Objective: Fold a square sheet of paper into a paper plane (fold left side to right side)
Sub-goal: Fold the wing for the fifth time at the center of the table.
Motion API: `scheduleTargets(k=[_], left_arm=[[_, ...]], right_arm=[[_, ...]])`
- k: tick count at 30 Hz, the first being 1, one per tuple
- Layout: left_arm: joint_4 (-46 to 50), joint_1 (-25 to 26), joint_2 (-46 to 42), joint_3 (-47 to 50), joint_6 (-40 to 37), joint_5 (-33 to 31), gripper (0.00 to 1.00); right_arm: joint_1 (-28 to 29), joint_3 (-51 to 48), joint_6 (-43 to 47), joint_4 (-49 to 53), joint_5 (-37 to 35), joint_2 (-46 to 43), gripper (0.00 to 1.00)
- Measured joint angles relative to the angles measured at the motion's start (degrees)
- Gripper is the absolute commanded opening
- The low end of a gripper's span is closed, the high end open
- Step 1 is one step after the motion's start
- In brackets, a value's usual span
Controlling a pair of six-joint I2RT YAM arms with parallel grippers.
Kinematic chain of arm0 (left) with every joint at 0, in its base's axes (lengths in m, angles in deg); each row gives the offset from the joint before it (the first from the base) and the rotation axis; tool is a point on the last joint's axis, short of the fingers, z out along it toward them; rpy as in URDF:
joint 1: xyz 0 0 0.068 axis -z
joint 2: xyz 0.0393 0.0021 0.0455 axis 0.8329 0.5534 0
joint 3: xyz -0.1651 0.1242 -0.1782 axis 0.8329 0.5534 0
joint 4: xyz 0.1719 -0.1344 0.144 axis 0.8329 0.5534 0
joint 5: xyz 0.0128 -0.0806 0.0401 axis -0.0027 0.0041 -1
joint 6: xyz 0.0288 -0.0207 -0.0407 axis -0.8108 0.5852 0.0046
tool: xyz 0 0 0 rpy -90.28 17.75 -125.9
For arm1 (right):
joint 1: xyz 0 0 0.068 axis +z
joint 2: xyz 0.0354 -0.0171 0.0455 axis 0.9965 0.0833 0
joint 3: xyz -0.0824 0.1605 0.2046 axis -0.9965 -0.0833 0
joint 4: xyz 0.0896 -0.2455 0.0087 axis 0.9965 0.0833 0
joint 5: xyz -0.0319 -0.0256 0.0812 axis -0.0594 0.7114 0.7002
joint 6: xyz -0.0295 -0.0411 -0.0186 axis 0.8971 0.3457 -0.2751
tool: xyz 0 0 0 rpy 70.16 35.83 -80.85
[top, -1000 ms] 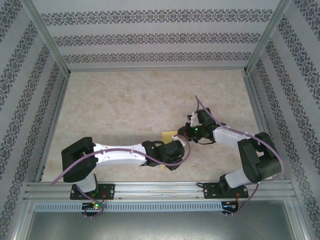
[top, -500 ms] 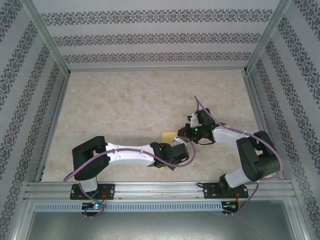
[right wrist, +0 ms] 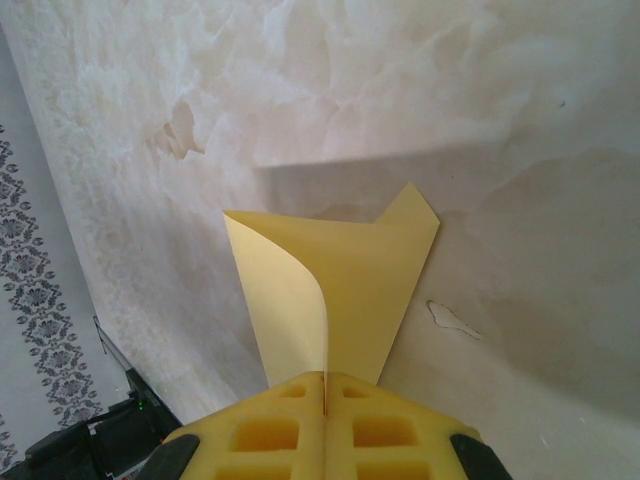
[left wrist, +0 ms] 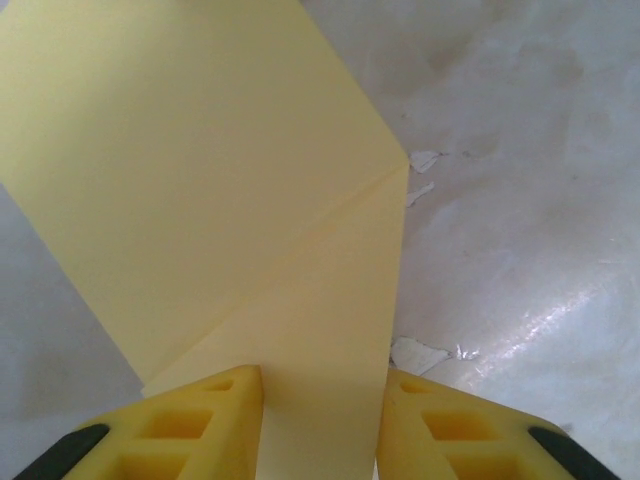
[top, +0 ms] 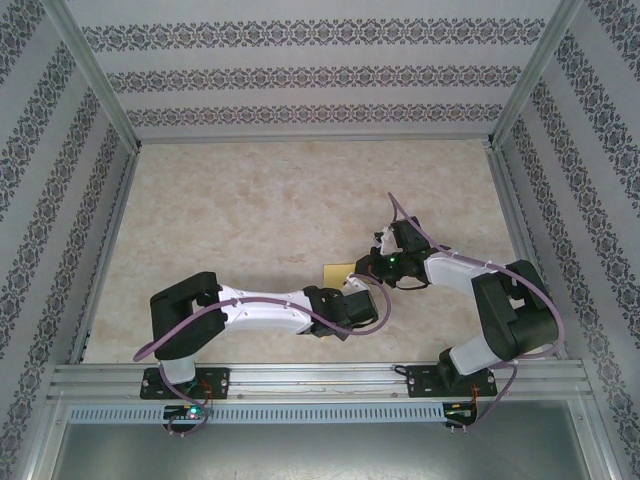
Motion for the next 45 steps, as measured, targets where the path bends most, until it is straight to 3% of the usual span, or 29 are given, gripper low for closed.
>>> scheduleTargets(k=[7,15,20,27,35,45], left_arm=[[0.8,0.0,0.1,0.2,0.0,-0.8,0.30],[1.5,0.0,0.1,0.4,0.0,-0.9,0.12],[1.5,0.0,0.1,0.4,0.0,-0.9,0.04],[1.4,-0.2,-0.7,2.0,0.1,0.1,0.03],[-3.7,-3.4,-4.5,6.3,0.5,8.5,0.02],[-15.8,-10.9,-7.5,12.3,4.9,24.5,0.01]], right_arm=[[0.0,0.0,0.0,0.0,0.0,0.4,0.03],[0.0,0.0,0.0,0.0,-0.2,0.9,0.04],[0.0,0.0,0.2,0.2,-0.2,1.1,0.11],[-3.8,0.0,1.7,3.3,-1.9,-2.5,0.24],[-13.2,-0.8,8.0,10.8,-5.2,-11.9,0.30],[-14.1,-3.9,13.9,15.0,-5.3,-14.8,0.40]])
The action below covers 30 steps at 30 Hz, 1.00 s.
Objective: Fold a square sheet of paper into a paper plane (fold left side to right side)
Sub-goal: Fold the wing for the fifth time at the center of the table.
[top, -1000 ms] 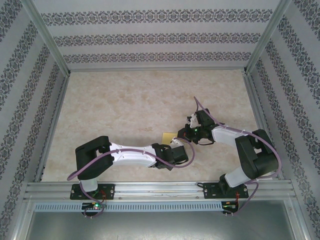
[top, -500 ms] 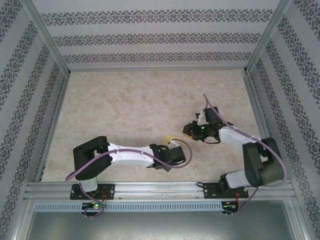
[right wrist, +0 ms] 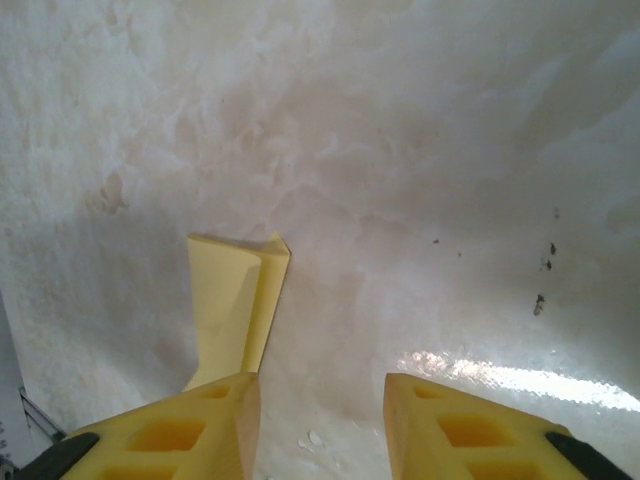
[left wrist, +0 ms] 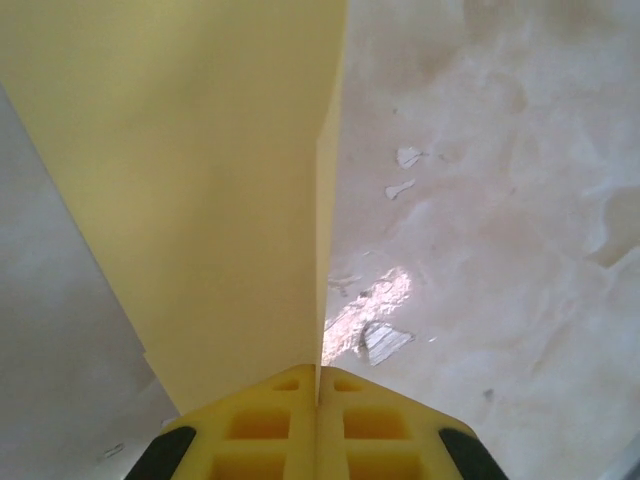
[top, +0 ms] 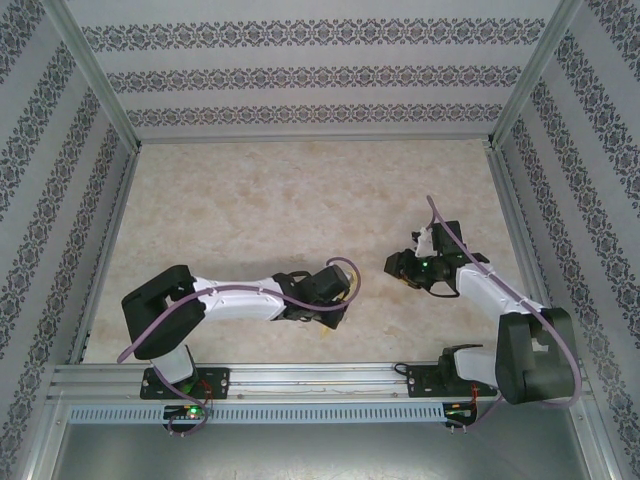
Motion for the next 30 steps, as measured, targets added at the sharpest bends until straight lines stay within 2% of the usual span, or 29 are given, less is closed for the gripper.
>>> scheduleTargets(k=[6,11,19,30], left_arm=[[-7.9,-3.1,0.0,3.6,4.5,8.0,0.01],[-14.4,-4.5,0.0,5.7,8.1,12.2,0.01],[-23.9,-6.3,0.8,9.9,13.6,16.1,0.01],[-37.2,-7.5,4.7,13.9,20.9,19.1,0.01]], right_arm=[[0.0,-1.4,0.4,-0.8,1.5,-1.2,0.42],[0.0,-2.8,0.8,-2.2,3.1,-1.6,0.42],[0.7,-5.4,0.1,-5.4,5.3,-2.9,0.43],[7.2,-9.6,-5.6,-12.9,4.7,-3.7,0.43]])
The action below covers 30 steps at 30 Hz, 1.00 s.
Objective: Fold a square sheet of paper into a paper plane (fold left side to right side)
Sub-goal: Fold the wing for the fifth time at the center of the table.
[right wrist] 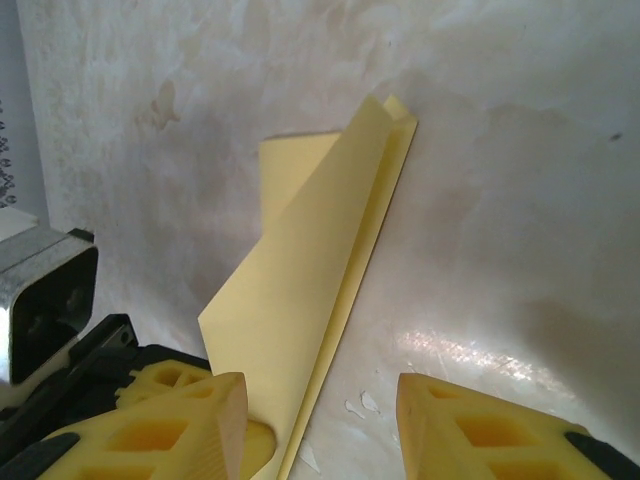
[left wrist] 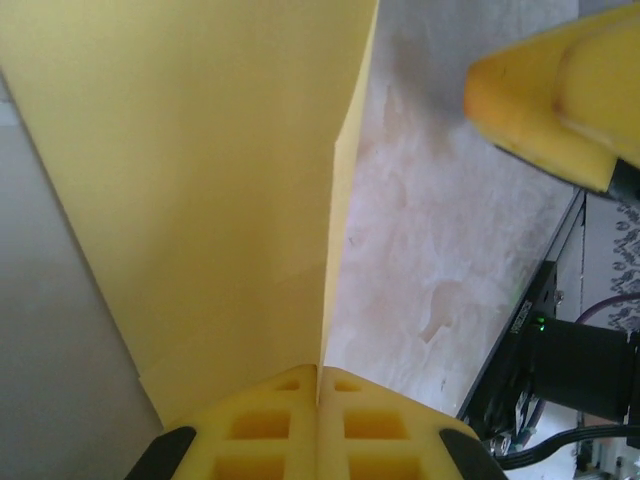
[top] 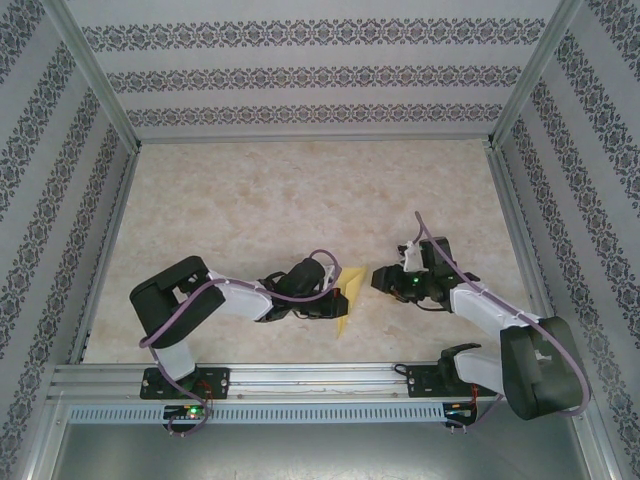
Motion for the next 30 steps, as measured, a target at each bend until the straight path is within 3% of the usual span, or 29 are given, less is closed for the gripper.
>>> scheduleTargets(k=[9,30], left_arm=[[-8.9,-0.5,2.0,3.0,4.3,0.8,0.00],[-11.1,-1.6,1.8,4.2,4.8,1.0,0.00]], right_arm=[[4.0,-3.7,-5.1,-7.8,-1.7,-0.4,0.43],[9.4,-5.2,-10.6,-18.8,-5.1,3.9,0.43]])
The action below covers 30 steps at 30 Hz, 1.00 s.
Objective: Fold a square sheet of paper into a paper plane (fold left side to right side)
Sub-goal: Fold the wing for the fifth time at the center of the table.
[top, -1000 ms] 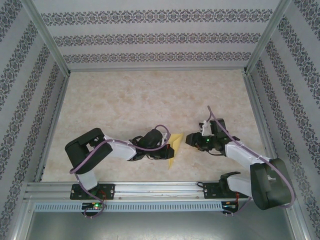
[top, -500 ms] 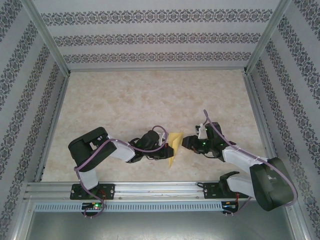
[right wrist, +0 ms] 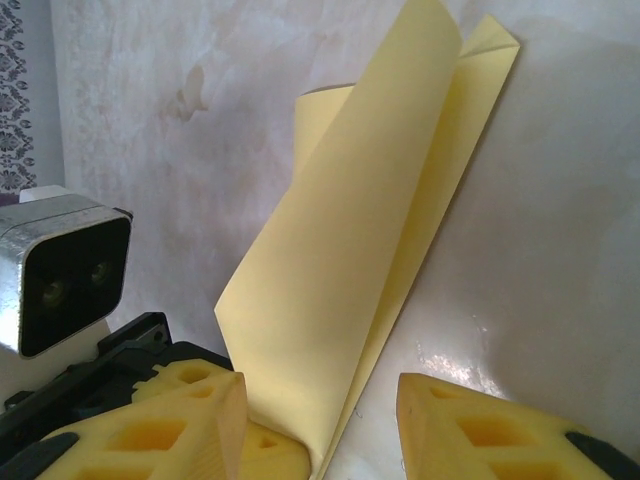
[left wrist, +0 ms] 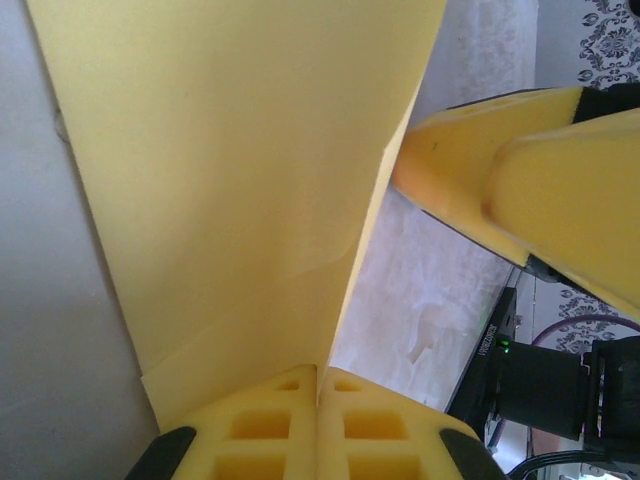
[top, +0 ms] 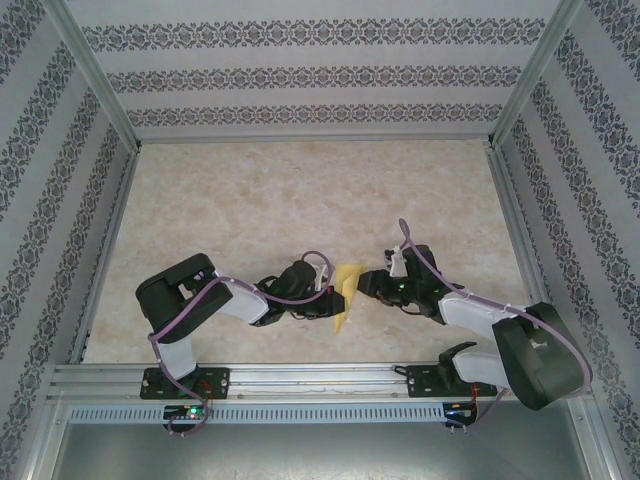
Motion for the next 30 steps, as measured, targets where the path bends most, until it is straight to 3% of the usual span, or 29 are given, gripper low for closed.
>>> scheduleTargets(k=[17,30], left_arm=[[0.0,0.0,-2.3,0.0,0.0,0.0,0.01],[0.0,0.0,-1.5,0.0,1.0,0.0,0.06]], right_arm=[[1.9,0.0,-1.8,-5.5,-1.9,4.2,0.43],[2.9,0.3,-1.9,-6.6,-2.8,6.4,0.42]])
